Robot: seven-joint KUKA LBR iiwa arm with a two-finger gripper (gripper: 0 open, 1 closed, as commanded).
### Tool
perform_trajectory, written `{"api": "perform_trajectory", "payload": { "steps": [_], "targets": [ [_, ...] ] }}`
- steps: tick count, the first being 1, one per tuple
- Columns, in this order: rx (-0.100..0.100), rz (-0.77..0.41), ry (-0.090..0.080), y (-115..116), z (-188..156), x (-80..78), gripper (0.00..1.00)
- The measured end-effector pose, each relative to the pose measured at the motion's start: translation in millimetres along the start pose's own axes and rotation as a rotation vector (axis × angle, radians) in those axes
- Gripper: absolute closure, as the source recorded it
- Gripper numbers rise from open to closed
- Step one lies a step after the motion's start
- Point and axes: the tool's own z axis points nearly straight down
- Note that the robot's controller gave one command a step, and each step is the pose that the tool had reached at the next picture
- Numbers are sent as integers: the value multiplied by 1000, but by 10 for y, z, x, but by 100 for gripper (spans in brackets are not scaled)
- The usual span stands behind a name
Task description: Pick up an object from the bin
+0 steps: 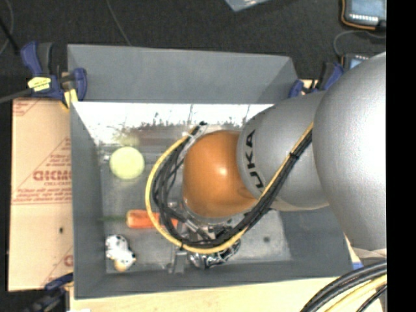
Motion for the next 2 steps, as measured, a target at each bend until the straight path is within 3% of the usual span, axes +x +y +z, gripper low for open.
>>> {"api": "perform_trajectory", "payload": {
  "steps": [2],
  "targets": [
    [-1,-25,-8,28,83,-98,0]
  ]
}}
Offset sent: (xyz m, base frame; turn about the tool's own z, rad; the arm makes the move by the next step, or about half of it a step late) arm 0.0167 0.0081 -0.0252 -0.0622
